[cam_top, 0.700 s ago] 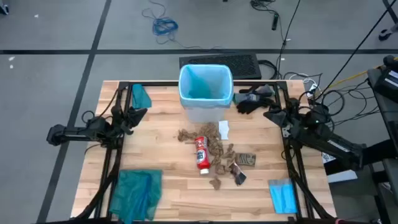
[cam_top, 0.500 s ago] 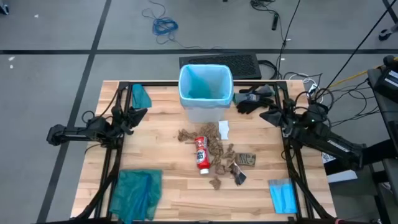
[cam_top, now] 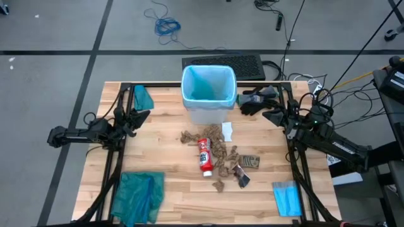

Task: Place trash/remove bag and relplace
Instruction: Put the brown paper into the white trash bin

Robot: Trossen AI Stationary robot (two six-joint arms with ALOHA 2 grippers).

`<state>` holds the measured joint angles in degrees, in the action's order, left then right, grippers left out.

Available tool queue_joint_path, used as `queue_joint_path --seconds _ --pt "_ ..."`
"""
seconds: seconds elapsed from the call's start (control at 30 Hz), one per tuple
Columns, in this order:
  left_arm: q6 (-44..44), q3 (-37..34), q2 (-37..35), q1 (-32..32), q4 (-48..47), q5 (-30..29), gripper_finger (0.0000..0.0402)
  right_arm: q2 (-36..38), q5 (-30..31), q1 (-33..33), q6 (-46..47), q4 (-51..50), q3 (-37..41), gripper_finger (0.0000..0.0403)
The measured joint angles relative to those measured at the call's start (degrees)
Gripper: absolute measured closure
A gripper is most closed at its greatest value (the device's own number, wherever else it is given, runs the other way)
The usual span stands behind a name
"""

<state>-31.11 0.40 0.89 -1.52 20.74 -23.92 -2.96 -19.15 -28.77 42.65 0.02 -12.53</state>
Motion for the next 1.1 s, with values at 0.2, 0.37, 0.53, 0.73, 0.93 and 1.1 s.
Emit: queue_joint_path --seconds 0.2,0.37,0.53,0.73,0.93,1.1 --pt "0.0 0.0 0.0 0.0 -0.7 0.0 0.0401 0.0 -0.1 0.0 0.1 -0.4 0.0 0.0401" --pt "0.0 0.0 0.0 0.0 -0.7 0.0 0.0401 0.0 -0.2 0.0 0.1 -1.1 0.0 0.0401" --pt "-0.1 0.0 0.0 0.0 -0.7 0.0 0.0401 0.0 -0.2 0.0 0.9 -2.5 0.0 0.0401" --pt "-0.1 1.0 0.0 0.0 0.2 2.8 0.0401 0.0 -0.2 0.0 3.6 -1.5 0.0 0.0401" --pt "0.1 8.1 0.6 0.0 -0.3 8.4 0.0401 -0.7 -0.7 0.0 10.5 4.8 -0.4 0.0401" --pt "7.1 21.6 7.7 0.0 -8.4 12.2 0.0401 -6.3 -2.3 0.0 6.3 0.4 -11.0 0.0401"
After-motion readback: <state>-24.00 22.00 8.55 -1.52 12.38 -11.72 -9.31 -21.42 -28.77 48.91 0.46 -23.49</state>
